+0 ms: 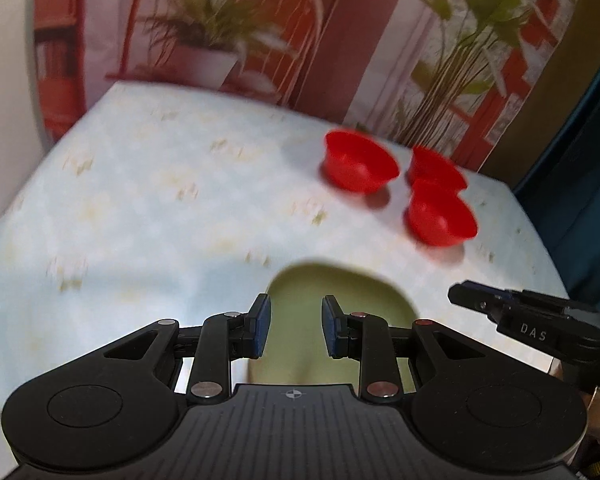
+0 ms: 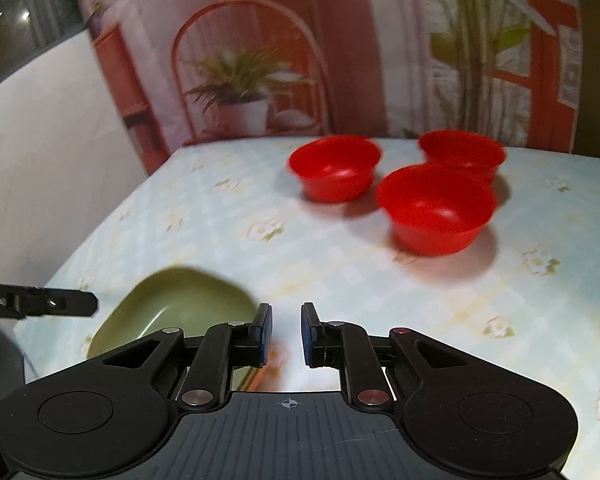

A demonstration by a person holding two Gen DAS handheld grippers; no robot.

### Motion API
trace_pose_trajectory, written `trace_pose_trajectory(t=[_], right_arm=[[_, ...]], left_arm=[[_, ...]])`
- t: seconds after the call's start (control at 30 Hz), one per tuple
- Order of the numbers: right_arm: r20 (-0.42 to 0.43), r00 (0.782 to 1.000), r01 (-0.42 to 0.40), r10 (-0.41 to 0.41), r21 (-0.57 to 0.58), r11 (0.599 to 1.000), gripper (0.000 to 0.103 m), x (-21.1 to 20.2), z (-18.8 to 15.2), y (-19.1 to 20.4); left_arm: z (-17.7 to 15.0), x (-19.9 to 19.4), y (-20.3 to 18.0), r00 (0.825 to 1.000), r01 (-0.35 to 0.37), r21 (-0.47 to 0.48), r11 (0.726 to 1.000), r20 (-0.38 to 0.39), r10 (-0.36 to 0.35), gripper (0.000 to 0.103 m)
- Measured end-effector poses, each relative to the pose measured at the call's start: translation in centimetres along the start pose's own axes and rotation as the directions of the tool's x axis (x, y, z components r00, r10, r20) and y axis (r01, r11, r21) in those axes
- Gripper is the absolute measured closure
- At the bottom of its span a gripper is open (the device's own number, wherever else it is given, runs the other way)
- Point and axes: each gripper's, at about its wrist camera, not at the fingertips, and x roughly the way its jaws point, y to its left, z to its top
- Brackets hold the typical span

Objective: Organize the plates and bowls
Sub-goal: 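Move the right tool to a red bowl rim and close on it, then lift the red bowl off the table with the right tool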

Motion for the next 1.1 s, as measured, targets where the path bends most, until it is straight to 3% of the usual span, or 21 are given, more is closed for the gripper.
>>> trace_pose_trajectory(t=[0.57, 0.93, 1.1], right_arm=[[0.103, 0.982, 0.152, -0.156, 0.045, 0.987, 0.085, -0.2, 8.5, -9.8], [0.12, 0.972, 0.191, -0.2, 0.081, 0.978, 0.085, 2.8, 13.4, -15.1], [0.115, 0.971, 0.2, -0.209, 0.09, 0.976, 0.081, 4.8, 15.1, -16.9]], left_arm=[[10.4, 4.7, -6.6, 0.996, 0.037, 0.183, 0.982, 0.075, -0.051, 0.072], [16.4, 8.6, -11.6, 0.977, -0.018, 0.281, 0.959, 0.21, -0.043, 0.072], [17.7, 11.7, -13.3, 0.975, -0.024, 0.273, 0.962, 0.218, -0.038, 0.072]])
